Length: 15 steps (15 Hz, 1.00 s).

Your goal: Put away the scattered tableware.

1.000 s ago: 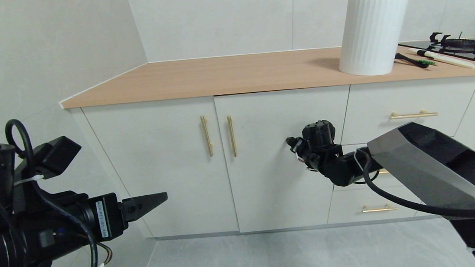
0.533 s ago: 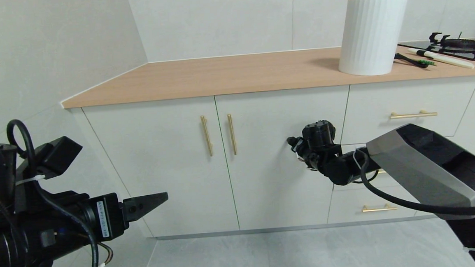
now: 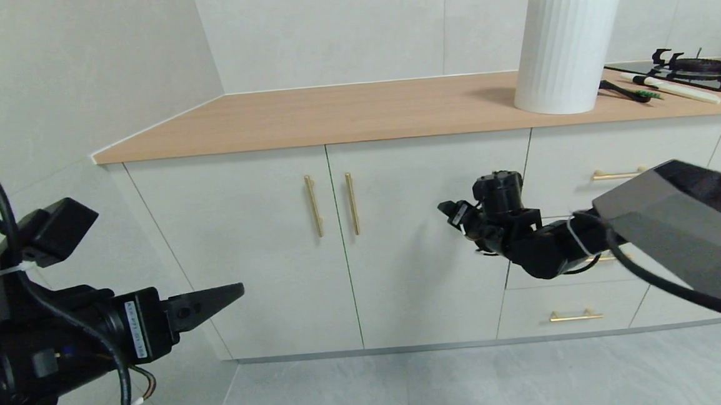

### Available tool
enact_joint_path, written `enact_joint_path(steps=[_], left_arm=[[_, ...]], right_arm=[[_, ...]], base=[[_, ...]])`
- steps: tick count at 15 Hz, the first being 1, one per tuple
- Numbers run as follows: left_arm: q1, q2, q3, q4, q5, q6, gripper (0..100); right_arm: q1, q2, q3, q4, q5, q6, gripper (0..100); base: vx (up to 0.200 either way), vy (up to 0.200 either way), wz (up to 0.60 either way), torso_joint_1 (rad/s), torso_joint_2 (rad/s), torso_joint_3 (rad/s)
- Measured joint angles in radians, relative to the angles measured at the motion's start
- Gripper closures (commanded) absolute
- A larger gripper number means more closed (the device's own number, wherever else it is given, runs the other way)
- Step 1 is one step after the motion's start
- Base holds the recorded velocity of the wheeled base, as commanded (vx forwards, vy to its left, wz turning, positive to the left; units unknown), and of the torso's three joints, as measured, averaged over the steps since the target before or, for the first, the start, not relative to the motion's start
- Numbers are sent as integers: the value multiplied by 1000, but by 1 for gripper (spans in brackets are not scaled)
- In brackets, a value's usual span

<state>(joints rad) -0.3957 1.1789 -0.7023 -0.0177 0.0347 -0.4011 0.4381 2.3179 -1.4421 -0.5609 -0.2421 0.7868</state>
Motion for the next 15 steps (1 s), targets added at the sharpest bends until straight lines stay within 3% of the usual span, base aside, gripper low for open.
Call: enact_joint_path(steps=[4, 8, 11, 14, 15], left_arm=[[17, -184, 23, 5, 0, 37, 0], [74, -446, 102, 13, 2, 124, 0], [134, -667, 151, 83, 3, 175, 0], [193, -877, 168, 216, 3, 203, 0], [216, -942, 172, 266, 9, 245, 0]], right_arm=[[-8, -346, 350, -132, 26, -168, 0], [-36, -771, 724, -189, 48, -334, 0], [-62, -1115, 956, -192, 69, -447, 0], [-79, -1462, 1094, -50, 84, -559, 0], [-86, -1586, 1119, 43, 86, -596, 0]], base=[[0, 0, 0, 0, 0, 0], [0, 0, 0, 0, 0, 0], [0, 0, 0, 0, 0, 0], [0, 0, 0, 0, 0, 0], [0, 0, 0, 0, 0, 0]])
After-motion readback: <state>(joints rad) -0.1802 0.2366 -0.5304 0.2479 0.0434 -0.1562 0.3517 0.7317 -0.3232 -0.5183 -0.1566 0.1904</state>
